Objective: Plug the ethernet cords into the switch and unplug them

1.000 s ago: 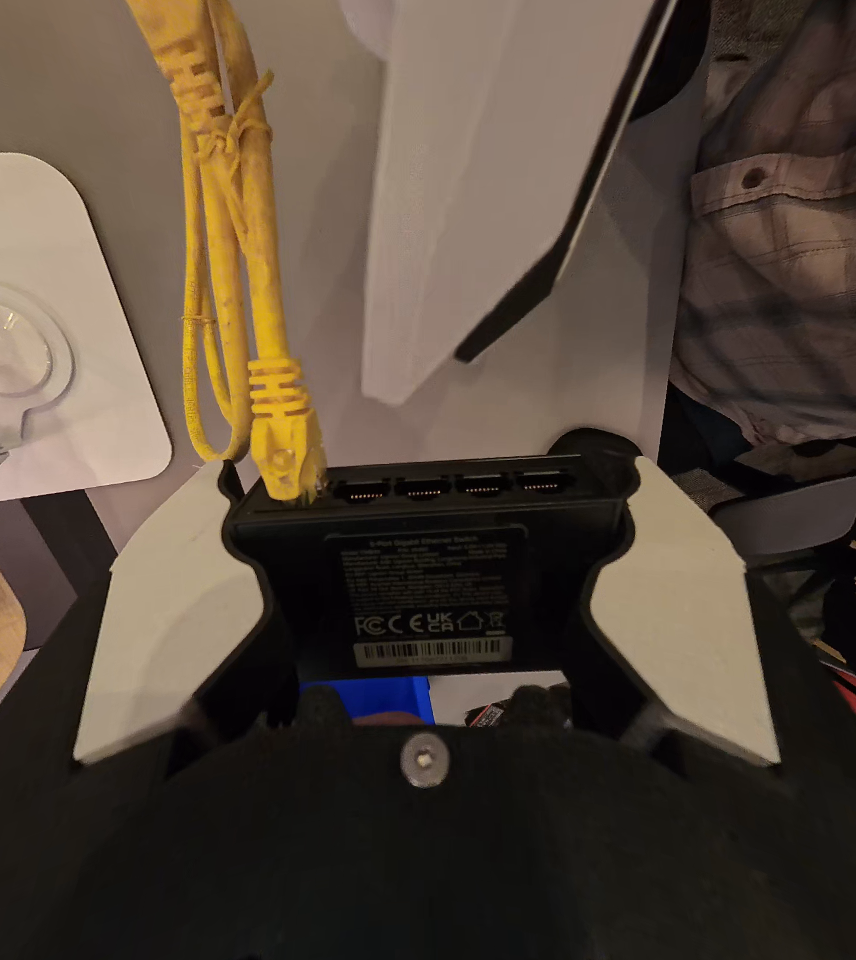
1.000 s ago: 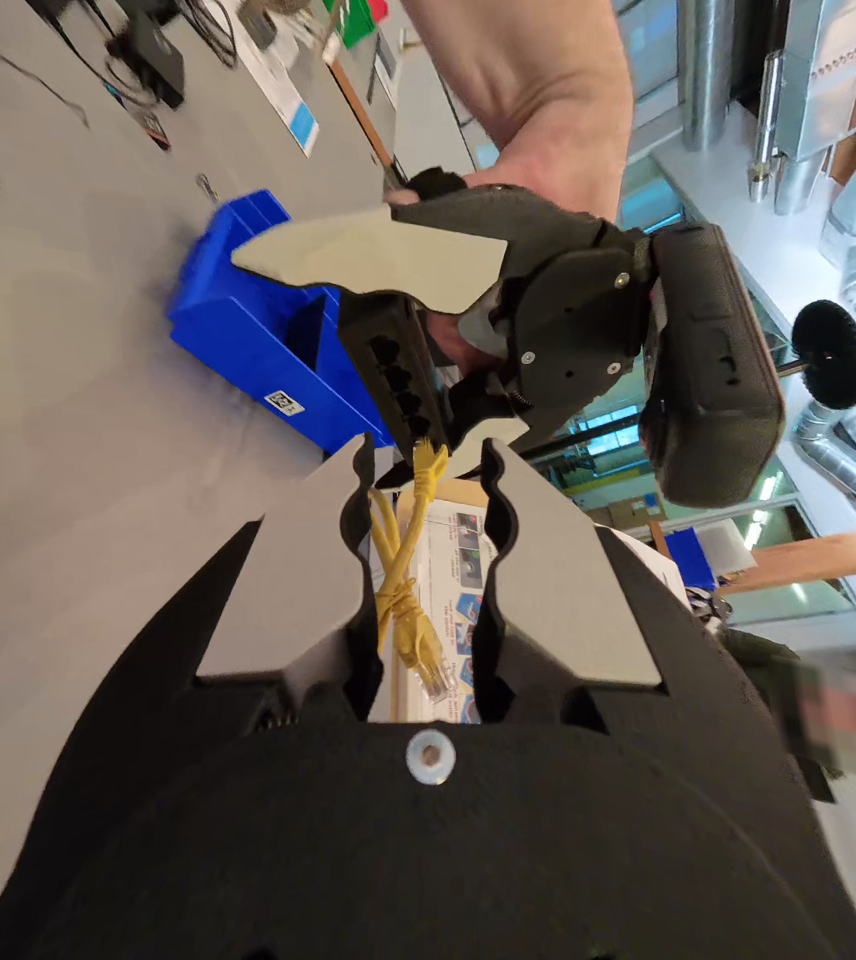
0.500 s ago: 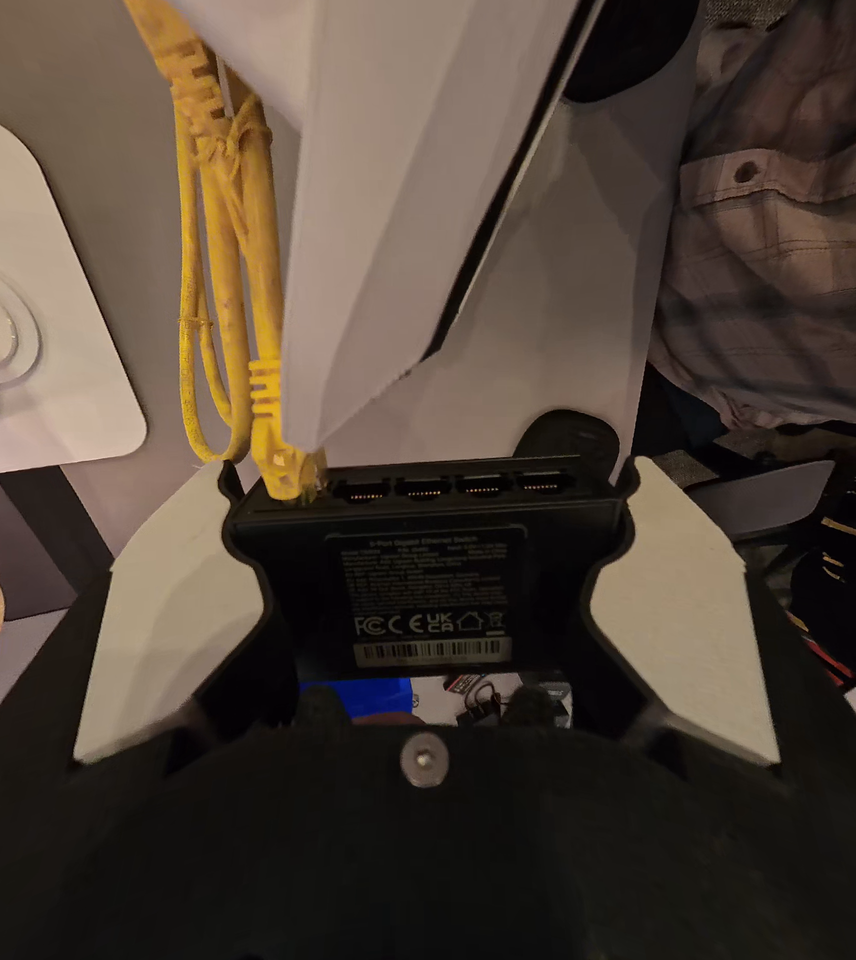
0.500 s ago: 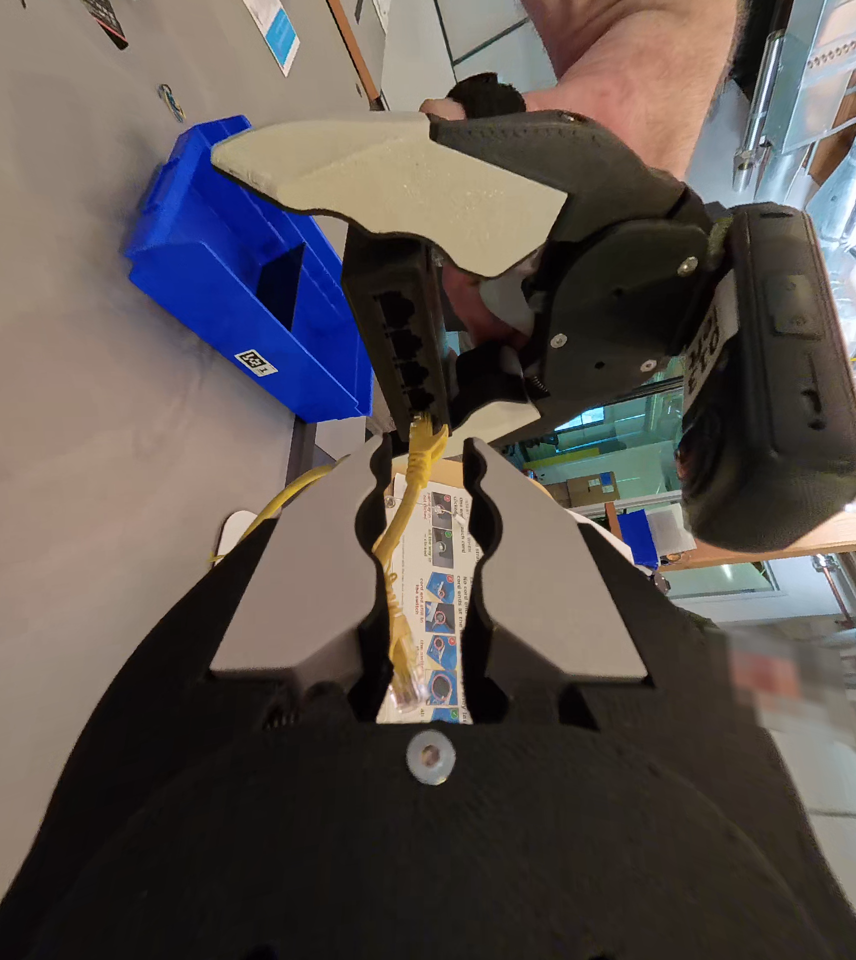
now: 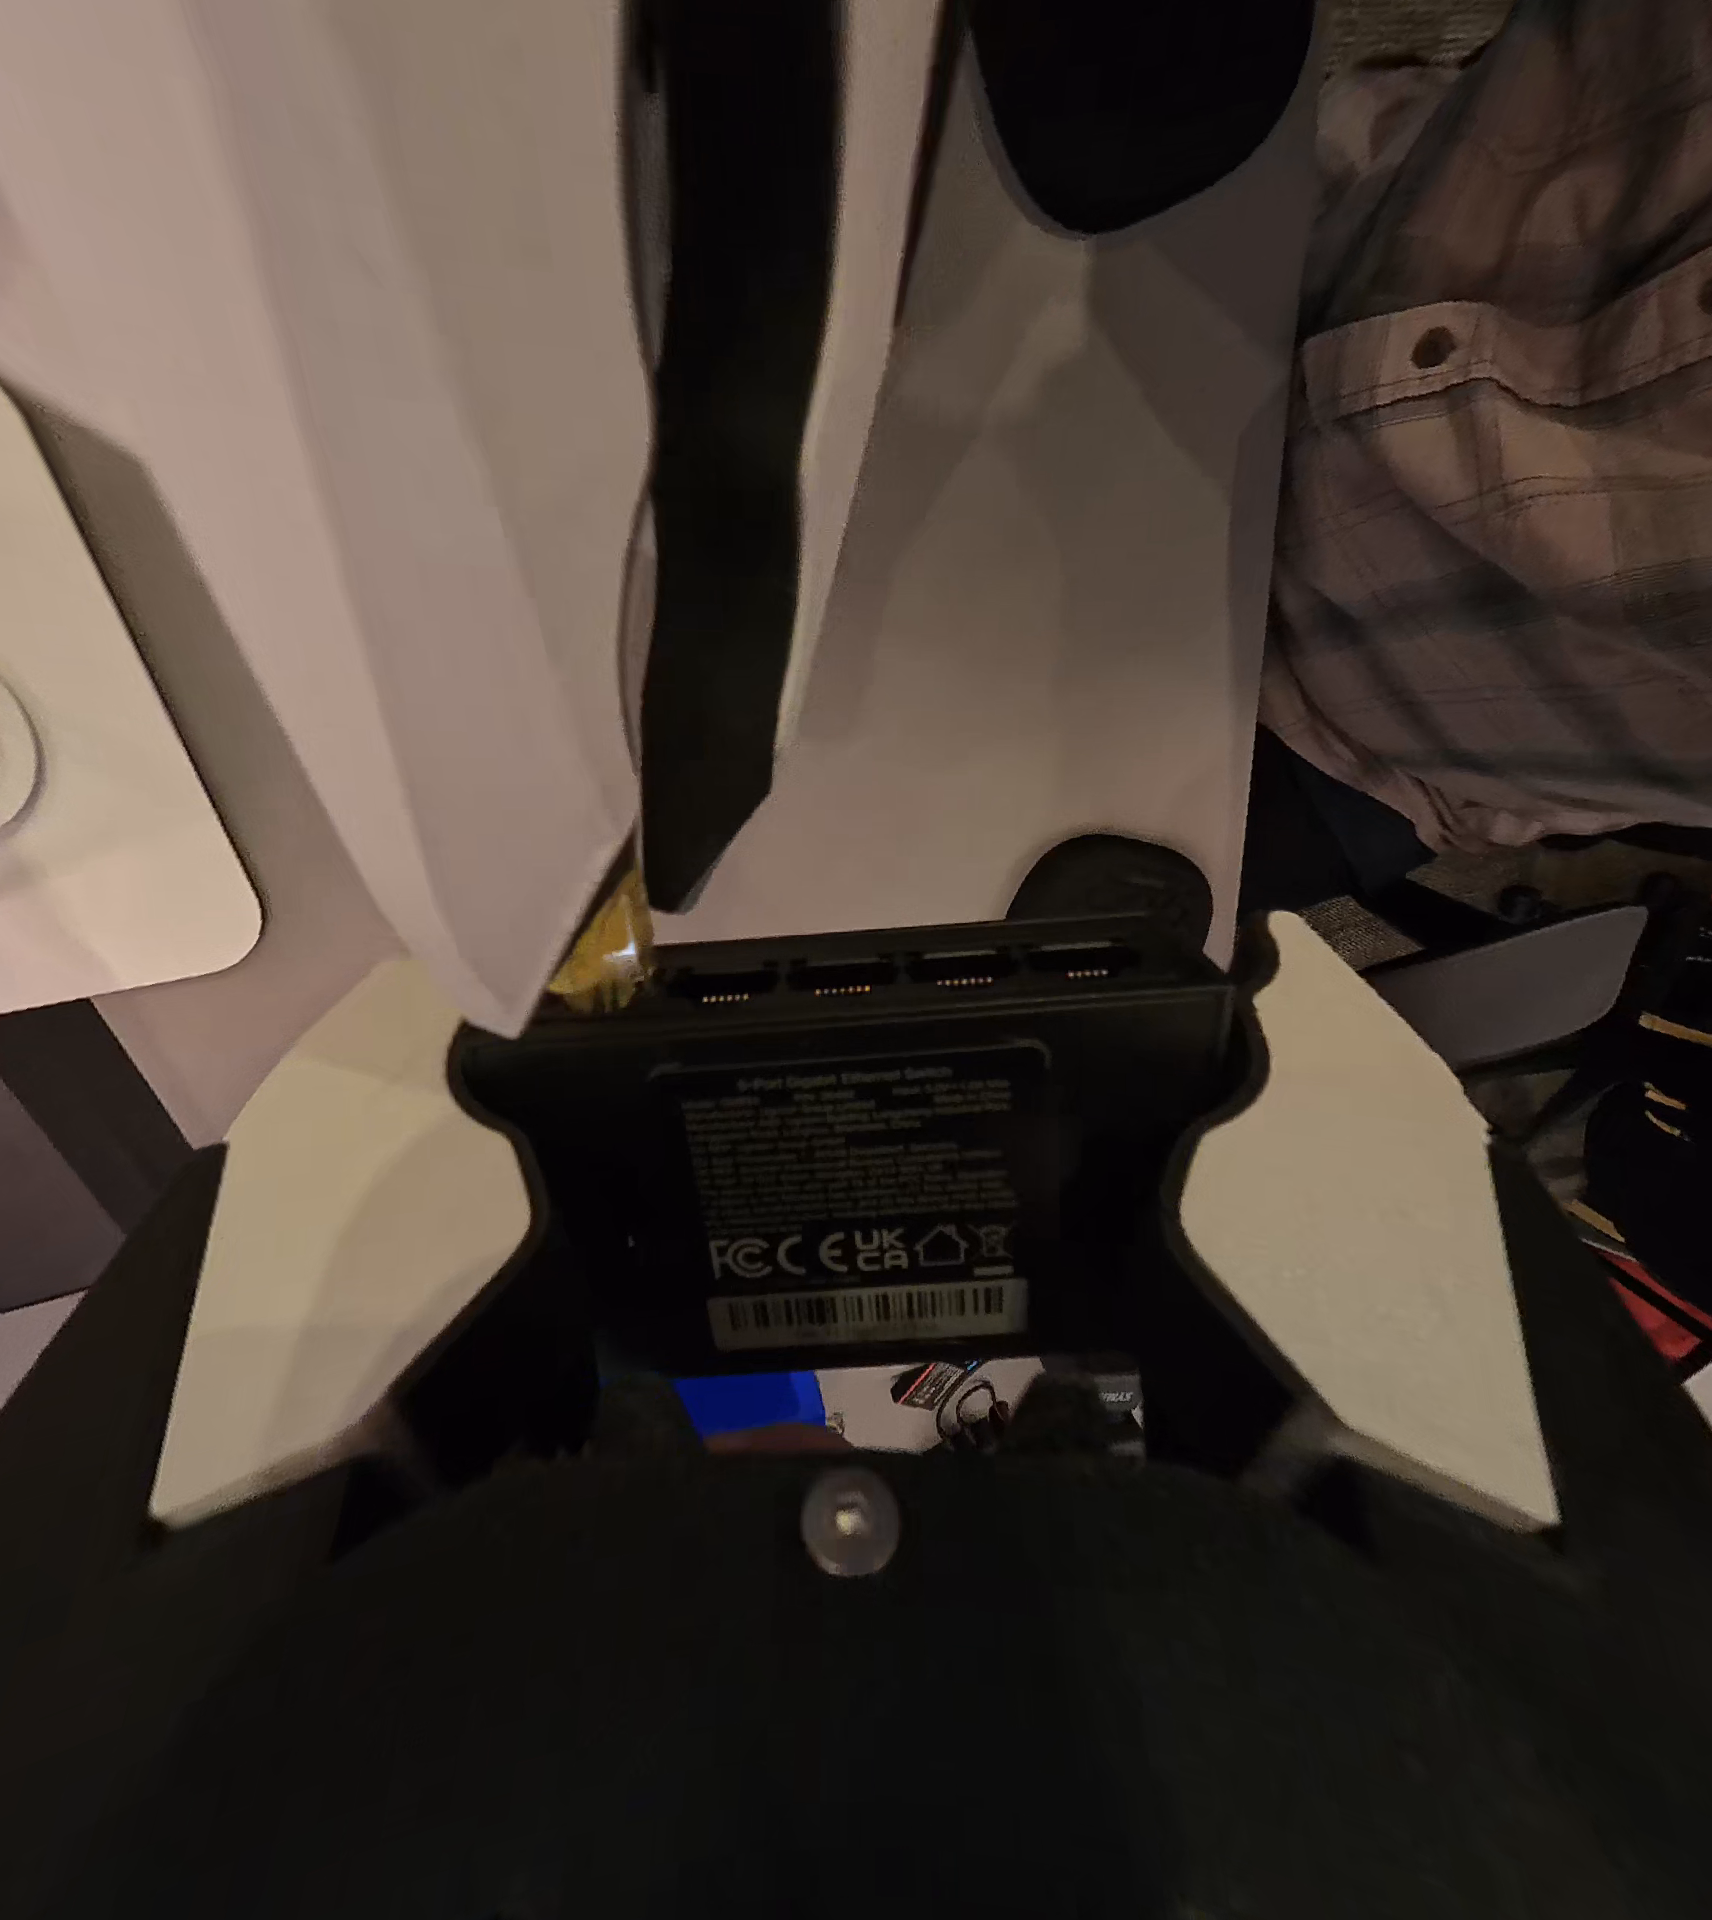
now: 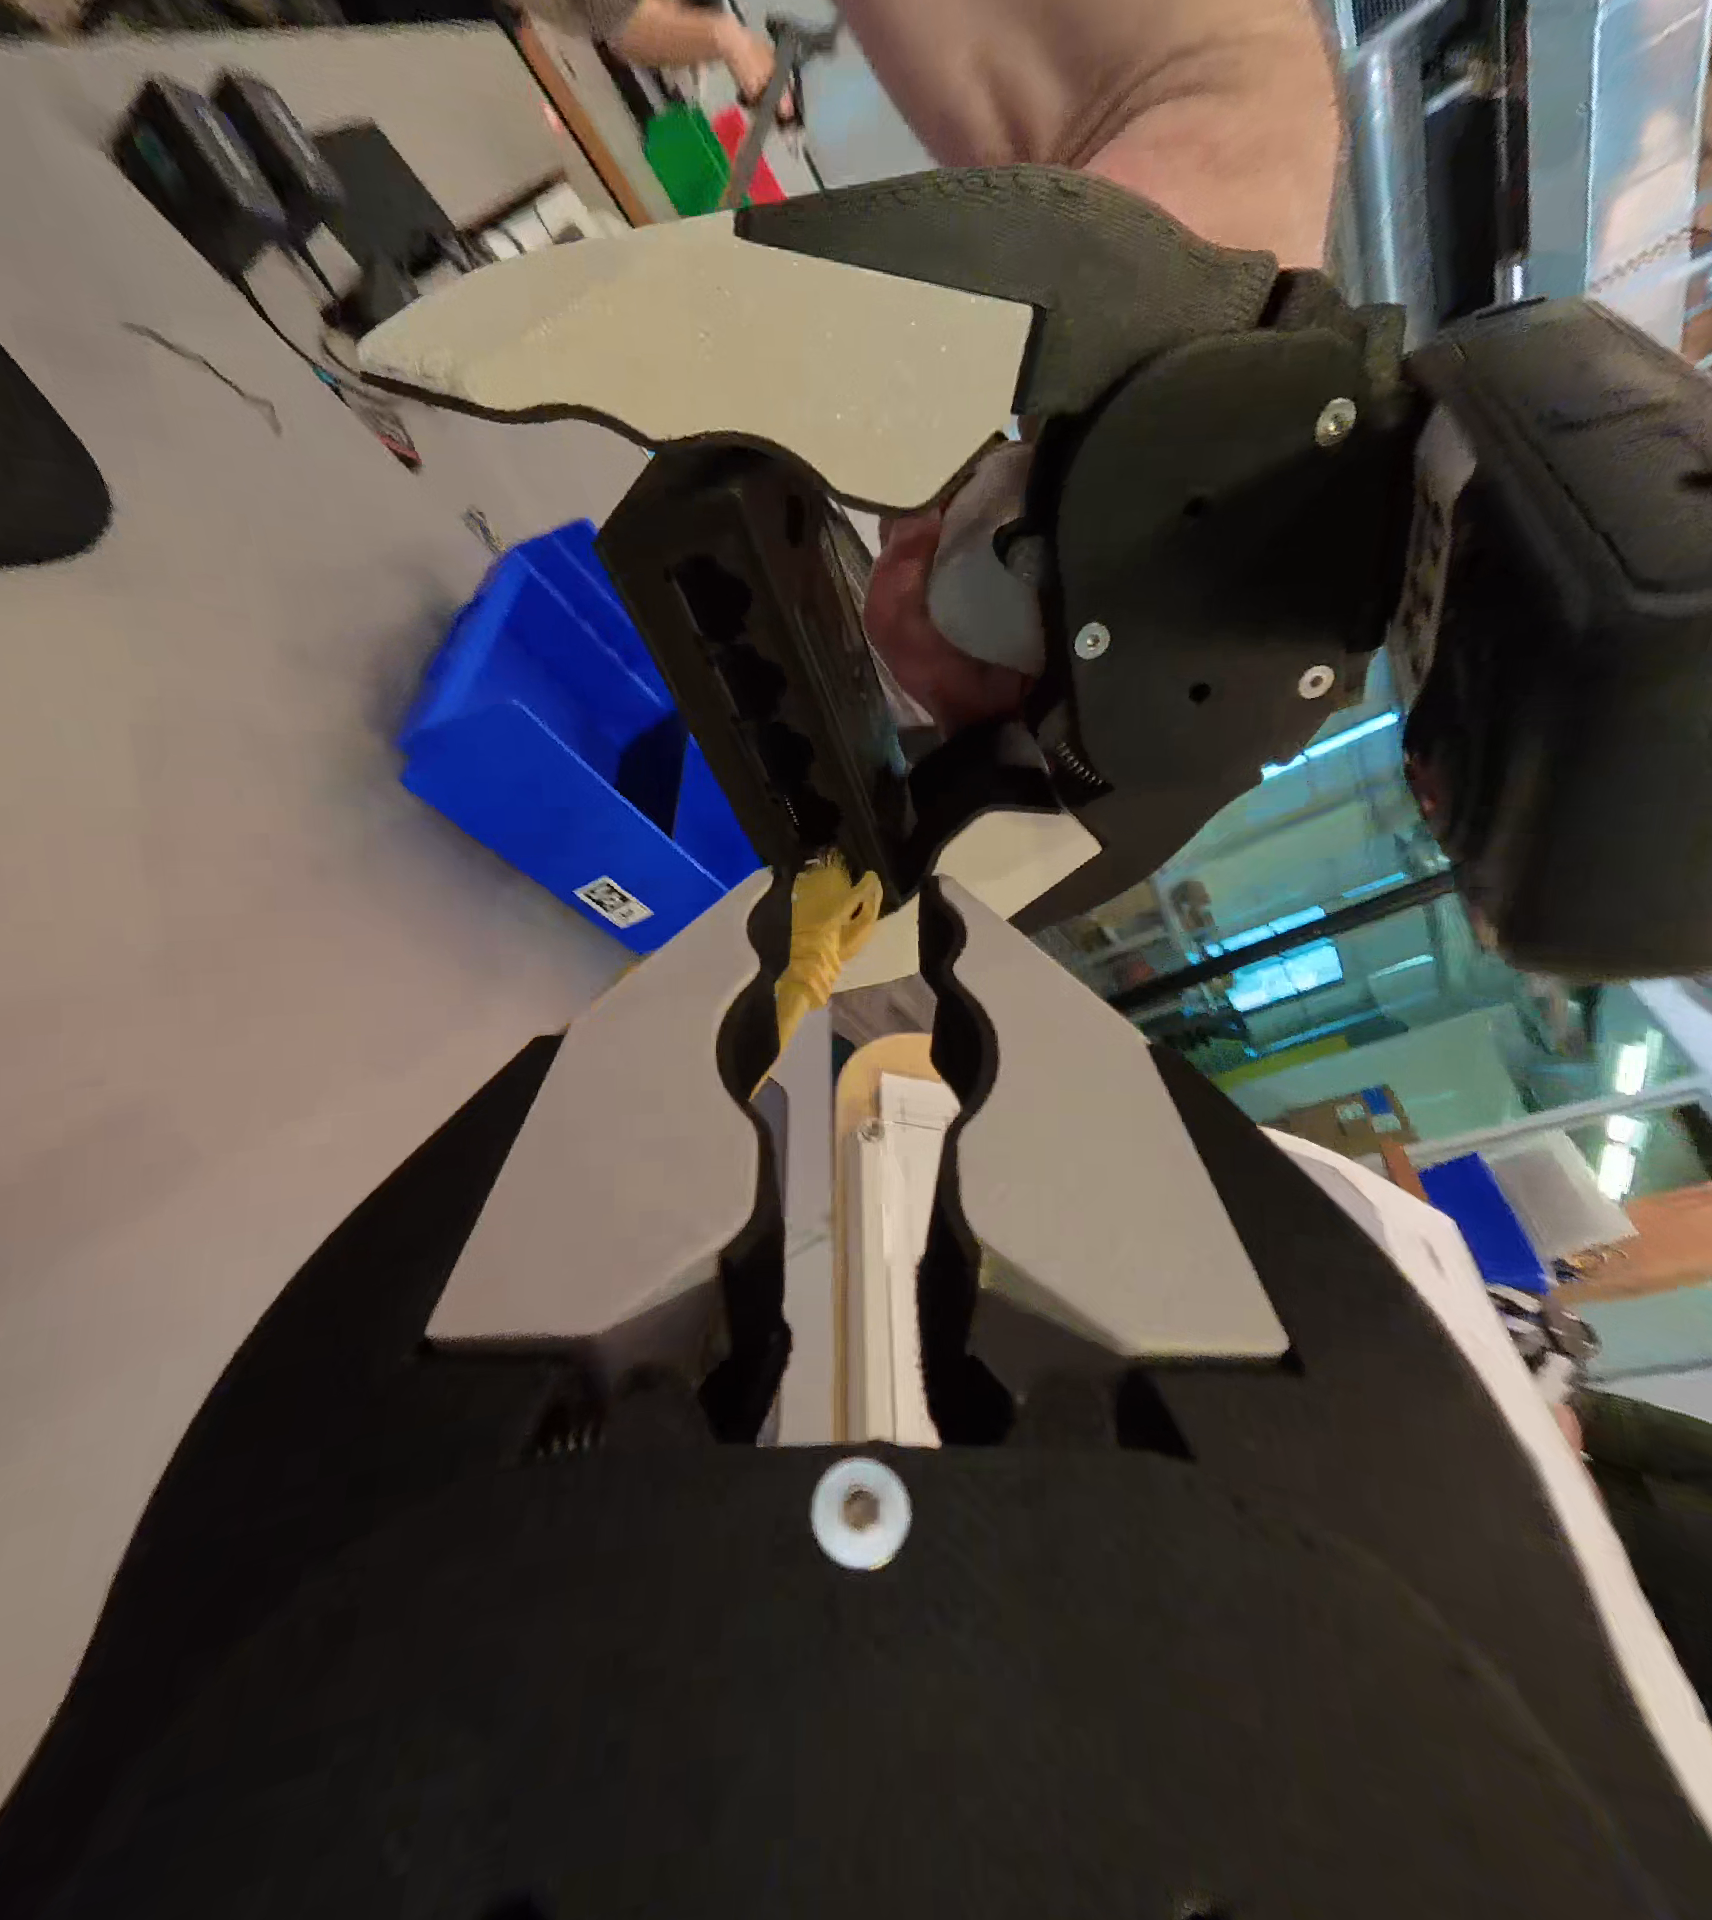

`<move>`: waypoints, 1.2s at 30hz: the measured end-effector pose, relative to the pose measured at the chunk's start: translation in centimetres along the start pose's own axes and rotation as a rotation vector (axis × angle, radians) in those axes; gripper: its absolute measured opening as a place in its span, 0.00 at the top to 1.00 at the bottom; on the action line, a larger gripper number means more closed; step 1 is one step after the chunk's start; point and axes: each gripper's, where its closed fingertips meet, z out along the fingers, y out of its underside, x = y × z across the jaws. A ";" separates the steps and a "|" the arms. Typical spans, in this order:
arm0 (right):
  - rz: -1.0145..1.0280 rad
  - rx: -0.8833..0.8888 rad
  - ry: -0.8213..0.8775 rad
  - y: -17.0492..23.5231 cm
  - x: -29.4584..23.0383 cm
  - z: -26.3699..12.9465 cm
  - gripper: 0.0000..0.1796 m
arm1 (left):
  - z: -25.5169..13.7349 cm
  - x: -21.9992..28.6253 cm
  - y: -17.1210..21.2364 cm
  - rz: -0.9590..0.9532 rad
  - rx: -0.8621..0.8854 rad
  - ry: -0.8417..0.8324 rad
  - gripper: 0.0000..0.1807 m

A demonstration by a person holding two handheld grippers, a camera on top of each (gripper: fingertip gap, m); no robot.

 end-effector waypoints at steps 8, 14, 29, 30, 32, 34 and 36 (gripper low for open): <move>-0.048 -0.026 -0.044 0.0 -0.7 -0.7 0.88 | 0.0 0.6 -0.8 0.030 0.037 0.042 0.28; -0.106 -0.077 -0.023 0.0 -0.5 -0.8 0.91 | -0.3 0.8 -1.2 0.035 0.075 0.051 0.28; -0.165 -0.126 -0.014 0.4 -0.6 -0.4 0.91 | -0.1 0.6 -1.0 0.022 0.053 0.069 0.28; -0.166 -0.132 -0.012 0.5 -0.6 -0.4 0.91 | -0.1 0.5 -1.0 0.021 0.053 0.068 0.28; -0.166 -0.136 -0.017 0.5 -0.6 -0.5 0.92 | 0.0 0.5 -1.1 0.022 0.053 0.073 0.28; -0.174 -0.149 -0.022 0.6 -0.7 -0.5 0.92 | 0.0 0.5 -1.1 0.022 0.052 0.075 0.28; -0.176 -0.157 -0.021 0.6 -0.7 -0.6 0.93 | -0.1 0.5 -1.2 0.022 0.050 0.077 0.28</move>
